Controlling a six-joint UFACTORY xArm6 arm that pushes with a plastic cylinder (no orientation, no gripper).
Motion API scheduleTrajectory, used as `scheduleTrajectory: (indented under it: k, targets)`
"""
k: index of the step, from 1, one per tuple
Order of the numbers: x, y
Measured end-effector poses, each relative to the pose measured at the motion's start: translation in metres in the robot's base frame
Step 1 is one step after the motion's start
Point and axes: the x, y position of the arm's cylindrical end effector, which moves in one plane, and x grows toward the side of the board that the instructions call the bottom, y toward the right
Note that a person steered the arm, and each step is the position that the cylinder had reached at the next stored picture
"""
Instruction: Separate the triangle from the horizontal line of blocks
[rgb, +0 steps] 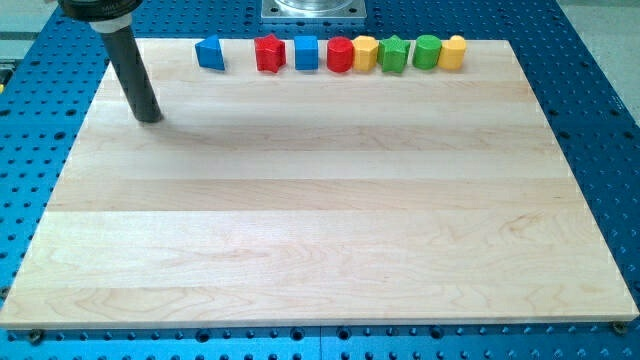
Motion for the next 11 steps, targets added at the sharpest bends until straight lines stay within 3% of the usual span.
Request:
scheduleTrajectory:
  k: [4, 5, 7, 9, 10, 11]
  targets:
    - [-0.146, -0.021]
    - [-0.146, -0.004]
    - [-0.146, 0.083]
    - [-0.073, 0.055]
    - [-0.088, 0.050]
    - [-0.054, 0.034]
